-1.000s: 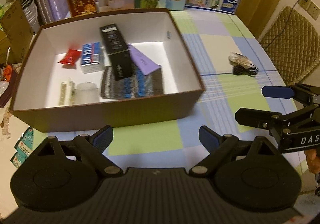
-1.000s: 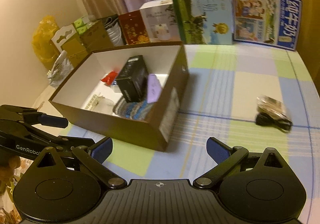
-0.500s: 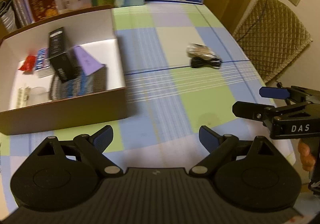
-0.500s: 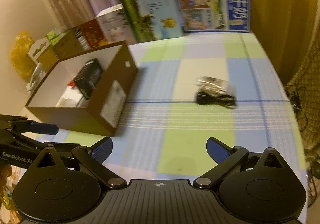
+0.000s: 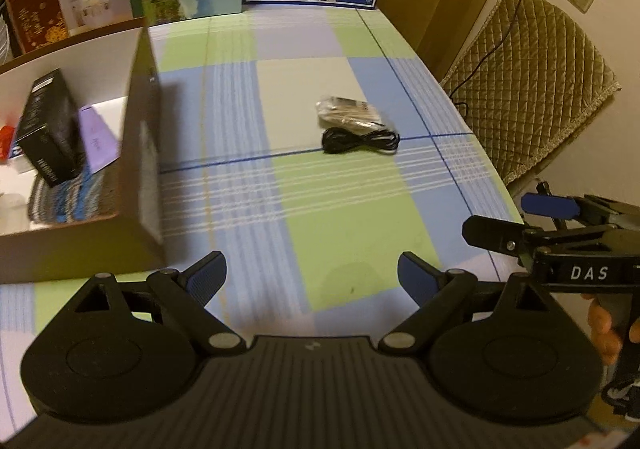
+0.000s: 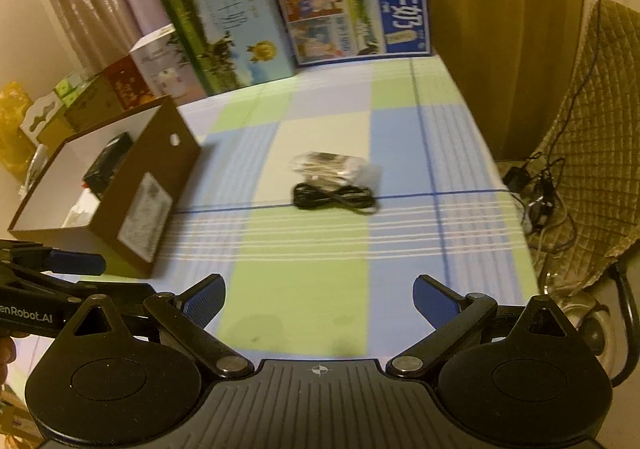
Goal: Organize objects
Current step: 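Withdraw both open grippers from the box toward the cable and swab bag, then grasp the black cable with the left gripper while the right grasps the cotton swab bag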
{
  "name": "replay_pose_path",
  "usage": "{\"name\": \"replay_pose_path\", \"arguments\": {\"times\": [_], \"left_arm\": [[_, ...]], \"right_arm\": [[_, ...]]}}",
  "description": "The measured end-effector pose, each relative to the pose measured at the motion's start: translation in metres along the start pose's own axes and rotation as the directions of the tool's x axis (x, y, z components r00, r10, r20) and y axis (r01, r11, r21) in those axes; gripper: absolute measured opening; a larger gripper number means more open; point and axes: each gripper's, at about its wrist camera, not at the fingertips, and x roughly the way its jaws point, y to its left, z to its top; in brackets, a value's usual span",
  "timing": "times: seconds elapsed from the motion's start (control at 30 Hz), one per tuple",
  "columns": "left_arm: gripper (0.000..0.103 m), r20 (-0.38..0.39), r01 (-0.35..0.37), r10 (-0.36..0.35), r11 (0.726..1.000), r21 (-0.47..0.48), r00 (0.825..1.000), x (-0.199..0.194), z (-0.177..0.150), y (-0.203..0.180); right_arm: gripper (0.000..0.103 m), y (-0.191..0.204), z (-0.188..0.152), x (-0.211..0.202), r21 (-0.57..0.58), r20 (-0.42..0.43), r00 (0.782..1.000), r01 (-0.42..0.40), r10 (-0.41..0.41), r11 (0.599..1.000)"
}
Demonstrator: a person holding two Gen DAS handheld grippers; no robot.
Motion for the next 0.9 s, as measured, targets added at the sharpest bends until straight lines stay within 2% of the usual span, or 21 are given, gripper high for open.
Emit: {"name": "replay_pose_path", "arguments": {"times": [0.27,0.47,0.63,0.7,0.9], "left_arm": [[0.091,0.025,0.002,-0.002,1.000,0.002,1.000,0.040,0.020,-0.023],[0.091,0.048,-0.005,0.004,1.000,0.024,0.999,0.071,0.035,-0.040],[0.091,0.062,0.005,-0.006,1.000,0.030,0.998,0.097,0.046,-0.048],[0.091,0.066,0.006,-0.007,1.000,0.022,0.998,0.107,0.050,-0.049],[0.091,0.074,0.017,-0.018,1.000,0.009,0.997,0.132,0.061,-0.053]], "right_arm": [[0.097,-0.045,0.016,0.015,0.044,0.004,0.998,0.059,-0.059,0.997],[0.097,-0.070,0.030,0.032,0.058,0.007,0.997,0.074,-0.075,0.996],[0.070,-0.081,0.040,0.052,0.041,0.003,0.997,0.072,-0.072,0.997],[0.055,-0.085,0.044,0.061,0.032,-0.006,0.997,0.075,-0.075,0.997],[0.051,-0.100,0.053,0.084,0.036,-0.033,0.996,0.079,-0.078,0.996]]}}
